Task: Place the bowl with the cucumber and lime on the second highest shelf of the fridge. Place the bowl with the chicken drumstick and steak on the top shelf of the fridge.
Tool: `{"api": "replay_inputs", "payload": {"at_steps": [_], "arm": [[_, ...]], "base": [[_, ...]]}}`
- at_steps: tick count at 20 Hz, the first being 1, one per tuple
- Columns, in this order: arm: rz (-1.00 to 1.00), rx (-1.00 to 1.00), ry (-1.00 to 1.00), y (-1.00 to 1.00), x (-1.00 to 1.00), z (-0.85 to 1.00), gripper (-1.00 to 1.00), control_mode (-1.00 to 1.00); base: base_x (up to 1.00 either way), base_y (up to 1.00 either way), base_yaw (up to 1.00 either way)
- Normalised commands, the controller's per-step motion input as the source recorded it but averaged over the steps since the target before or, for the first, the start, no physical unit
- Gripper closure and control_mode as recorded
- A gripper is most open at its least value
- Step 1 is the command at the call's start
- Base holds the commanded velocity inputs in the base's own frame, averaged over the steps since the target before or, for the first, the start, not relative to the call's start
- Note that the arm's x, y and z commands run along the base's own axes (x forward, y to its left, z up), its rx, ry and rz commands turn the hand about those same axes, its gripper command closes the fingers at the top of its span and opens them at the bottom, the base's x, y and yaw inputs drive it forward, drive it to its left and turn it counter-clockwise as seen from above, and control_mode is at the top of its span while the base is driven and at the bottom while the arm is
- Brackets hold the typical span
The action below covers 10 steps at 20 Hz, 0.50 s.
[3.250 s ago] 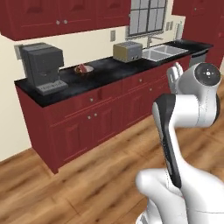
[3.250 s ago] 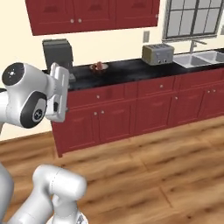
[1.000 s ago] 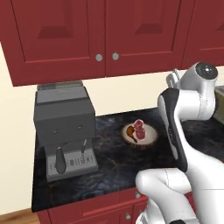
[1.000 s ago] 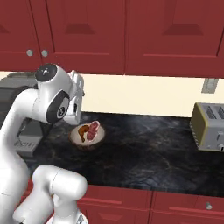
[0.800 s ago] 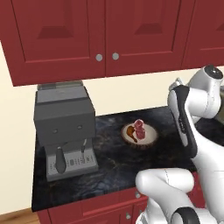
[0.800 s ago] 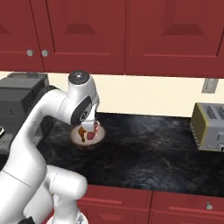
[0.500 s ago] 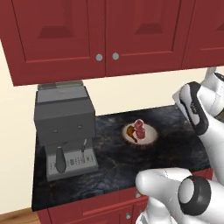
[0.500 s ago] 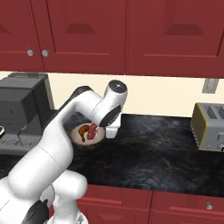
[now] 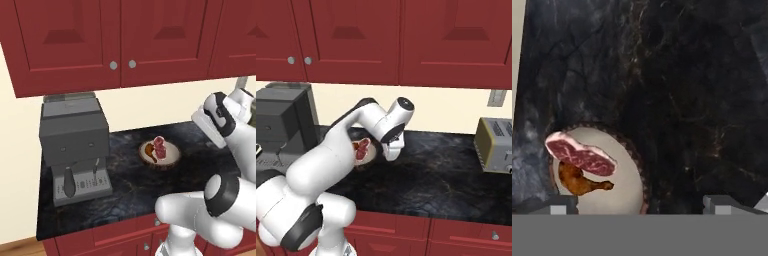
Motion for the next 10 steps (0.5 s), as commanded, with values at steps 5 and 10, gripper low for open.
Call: {"api": "replay_inputs", "payload": {"at_steps": [5, 10], "arm": [[0.0, 0.0, 0.0, 0.15, 0.51, -0.7, -1.0, -1.0], [0.03, 0.0, 0.0, 0.13, 0.31, -0.66, -1.0, -1.0]], "base": [[0.0, 0.0, 0.0], [0.0, 0.0, 0.0]]}}
